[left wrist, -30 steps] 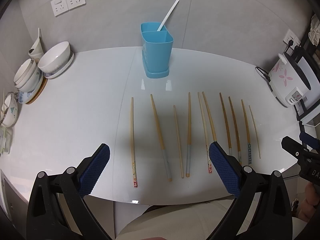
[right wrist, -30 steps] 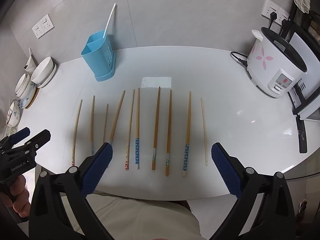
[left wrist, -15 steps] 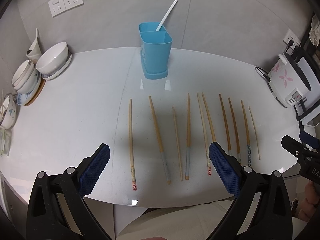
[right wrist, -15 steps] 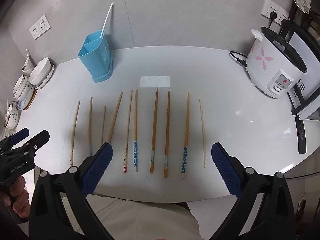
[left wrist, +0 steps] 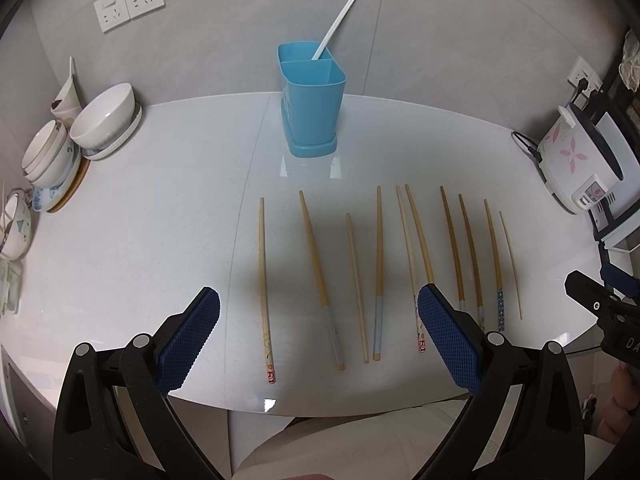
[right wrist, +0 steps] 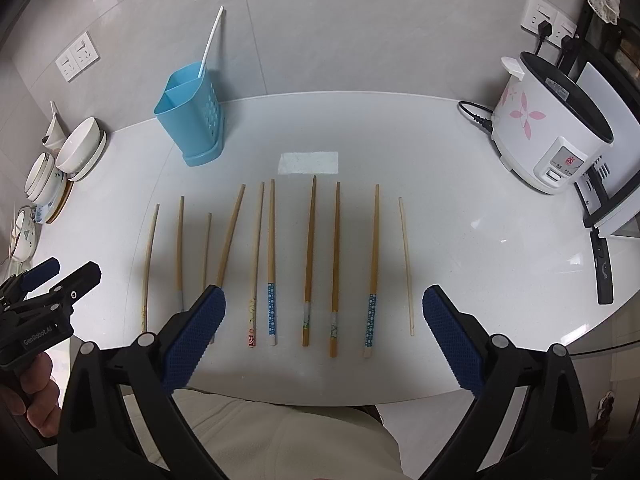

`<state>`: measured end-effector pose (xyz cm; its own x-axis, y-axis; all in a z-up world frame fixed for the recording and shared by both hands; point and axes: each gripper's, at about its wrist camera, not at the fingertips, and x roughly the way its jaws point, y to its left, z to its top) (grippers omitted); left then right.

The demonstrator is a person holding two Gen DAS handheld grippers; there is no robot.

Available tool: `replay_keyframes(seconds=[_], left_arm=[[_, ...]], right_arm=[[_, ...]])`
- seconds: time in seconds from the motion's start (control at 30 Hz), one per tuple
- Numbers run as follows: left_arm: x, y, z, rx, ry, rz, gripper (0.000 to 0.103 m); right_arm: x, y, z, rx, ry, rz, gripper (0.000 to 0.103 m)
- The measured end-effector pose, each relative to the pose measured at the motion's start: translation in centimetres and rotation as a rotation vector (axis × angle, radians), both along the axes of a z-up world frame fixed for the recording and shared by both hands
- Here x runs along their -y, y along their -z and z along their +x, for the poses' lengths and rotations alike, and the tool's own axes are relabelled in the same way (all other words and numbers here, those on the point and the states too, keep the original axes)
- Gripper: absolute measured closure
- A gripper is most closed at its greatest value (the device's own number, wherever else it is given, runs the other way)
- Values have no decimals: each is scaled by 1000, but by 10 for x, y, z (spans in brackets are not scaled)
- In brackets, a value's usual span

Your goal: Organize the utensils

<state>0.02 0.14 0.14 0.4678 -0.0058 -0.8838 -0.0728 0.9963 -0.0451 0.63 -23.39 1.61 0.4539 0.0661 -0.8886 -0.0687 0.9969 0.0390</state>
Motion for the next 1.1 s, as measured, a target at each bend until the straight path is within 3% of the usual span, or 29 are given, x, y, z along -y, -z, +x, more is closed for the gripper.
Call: replay_keyframes(seconds=[0.5, 0.77, 0.9, 1.1], left_arm=[[-9, -2, 6, 2, 5, -9, 6], [-33, 7, 24, 7, -27, -20, 6], [-49, 19, 39, 6, -54, -18, 7], [-69, 59, 62, -47, -84, -18, 8]], right_arm=[[-7, -2, 4, 12, -5, -3, 8], [-30, 6, 29, 42, -39, 2, 8], [-48, 24, 46, 32, -81, -11, 9], [-68, 80, 78, -75, -108, -15, 26]])
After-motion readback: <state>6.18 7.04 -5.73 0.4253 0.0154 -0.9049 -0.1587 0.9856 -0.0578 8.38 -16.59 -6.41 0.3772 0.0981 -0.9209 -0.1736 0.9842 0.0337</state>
